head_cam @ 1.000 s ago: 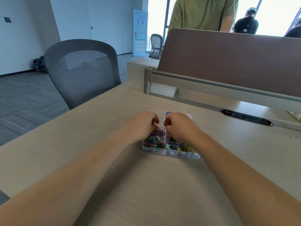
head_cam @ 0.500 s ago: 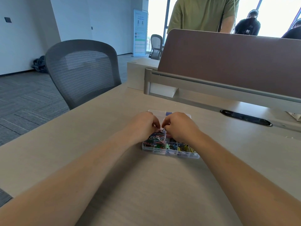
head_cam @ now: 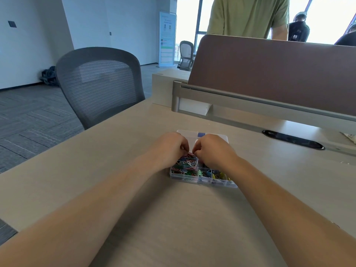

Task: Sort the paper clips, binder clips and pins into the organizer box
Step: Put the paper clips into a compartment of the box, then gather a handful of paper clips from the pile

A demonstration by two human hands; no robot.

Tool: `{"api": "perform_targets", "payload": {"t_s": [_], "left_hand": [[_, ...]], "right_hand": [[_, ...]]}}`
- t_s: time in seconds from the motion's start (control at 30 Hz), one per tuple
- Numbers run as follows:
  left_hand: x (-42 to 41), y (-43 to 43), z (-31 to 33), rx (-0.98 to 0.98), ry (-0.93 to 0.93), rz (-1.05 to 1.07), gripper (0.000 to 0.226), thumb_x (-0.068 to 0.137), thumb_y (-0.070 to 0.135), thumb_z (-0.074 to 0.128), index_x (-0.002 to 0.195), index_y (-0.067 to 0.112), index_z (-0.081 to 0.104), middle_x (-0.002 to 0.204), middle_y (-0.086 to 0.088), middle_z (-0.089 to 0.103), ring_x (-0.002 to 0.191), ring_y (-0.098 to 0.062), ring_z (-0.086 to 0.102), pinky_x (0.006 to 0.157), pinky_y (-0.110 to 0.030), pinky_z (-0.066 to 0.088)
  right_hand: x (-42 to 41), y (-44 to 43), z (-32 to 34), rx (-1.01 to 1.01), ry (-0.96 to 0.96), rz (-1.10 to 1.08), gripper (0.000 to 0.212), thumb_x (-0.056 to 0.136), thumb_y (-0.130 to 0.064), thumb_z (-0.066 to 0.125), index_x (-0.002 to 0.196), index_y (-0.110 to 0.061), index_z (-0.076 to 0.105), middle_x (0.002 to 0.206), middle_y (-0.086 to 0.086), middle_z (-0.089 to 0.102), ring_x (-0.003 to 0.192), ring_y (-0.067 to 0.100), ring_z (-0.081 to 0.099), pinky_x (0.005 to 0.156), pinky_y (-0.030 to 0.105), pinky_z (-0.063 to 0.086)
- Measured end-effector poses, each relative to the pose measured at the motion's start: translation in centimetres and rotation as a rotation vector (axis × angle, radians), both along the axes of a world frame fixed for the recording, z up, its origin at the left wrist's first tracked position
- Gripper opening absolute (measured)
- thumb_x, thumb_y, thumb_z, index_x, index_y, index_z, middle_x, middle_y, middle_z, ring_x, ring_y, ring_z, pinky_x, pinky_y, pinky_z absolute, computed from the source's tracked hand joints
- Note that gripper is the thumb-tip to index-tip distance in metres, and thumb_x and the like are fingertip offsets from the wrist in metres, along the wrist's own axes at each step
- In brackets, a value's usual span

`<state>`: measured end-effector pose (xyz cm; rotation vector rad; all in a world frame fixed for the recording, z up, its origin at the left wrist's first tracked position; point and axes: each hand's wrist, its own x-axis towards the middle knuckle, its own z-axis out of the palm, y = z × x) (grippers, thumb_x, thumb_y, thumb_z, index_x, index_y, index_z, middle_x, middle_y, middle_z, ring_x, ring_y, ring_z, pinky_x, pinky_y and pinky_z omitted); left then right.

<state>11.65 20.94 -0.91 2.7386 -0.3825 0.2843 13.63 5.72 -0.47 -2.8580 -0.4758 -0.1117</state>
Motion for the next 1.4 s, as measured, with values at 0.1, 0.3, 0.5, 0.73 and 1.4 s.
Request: {"api": "perform_targets", "payload": {"t_s": [0.1,0.3,0.5,0.73,1.4], "left_hand": [[0.1,0.0,0.0,-0.001,0.003,-0.001,0.017,0.089,0.019,0.062,0.099,0.022,0.075,0.105,-0.002,0.068,0.085,-0.013,0.053,0.071,-0.022,0.036],[0.0,0.1,0.3,-0.005,-0.034,0.002,0.019,0.091,0.020,0.059,0.101,0.020,0.075,0.104,-0.002,0.068,0.091,-0.017,0.059,0.072,-0.024,0.038],[-0.2,-0.2,0.1,-0.010,-0.043,-0.026,0.019,0.092,0.022,0.059,0.103,0.023,0.075,0.107,0.000,0.066,0.085,-0.009,0.051,0.073,-0.021,0.036],[-0.7,-0.7,0.8,-0.052,-0.030,0.032,0.022,0.097,0.024,0.051,0.104,0.022,0.072,0.107,0.000,0.067,0.092,-0.016,0.059,0.078,-0.026,0.043],[-12.5,-22.7,4.1,-0.035,0.122,-0.379,0.026,0.090,0.039,0.059,0.107,0.023,0.069,0.104,0.004,0.066,0.089,-0.013,0.060,0.082,-0.032,0.052]], "right_hand": [[0.0,0.1,0.0,0.017,-0.012,0.004,0.026,0.088,-0.013,0.056,0.092,-0.022,0.080,0.087,0.000,0.074,0.072,0.016,0.065,0.076,0.035,0.059],[-0.4,0.0,0.4,0.053,0.013,0.005,0.026,0.090,-0.014,0.054,0.096,-0.020,0.079,0.088,-0.002,0.074,0.075,0.015,0.066,0.077,0.034,0.058],[-0.8,-0.4,0.8,0.066,0.056,0.005,0.017,0.092,-0.022,0.063,0.100,-0.019,0.078,0.087,0.000,0.074,0.076,0.015,0.067,0.078,0.031,0.057],[-1.6,-0.7,0.8,0.074,0.000,0.021,0.019,0.093,-0.021,0.059,0.102,-0.021,0.075,0.094,0.000,0.074,0.081,0.016,0.066,0.082,0.034,0.057],[-18.3,-23.7,4.4,0.048,0.087,-0.375,0.016,0.092,-0.028,0.059,0.097,-0.022,0.073,0.103,-0.004,0.069,0.092,0.016,0.063,0.082,0.034,0.054]]}}
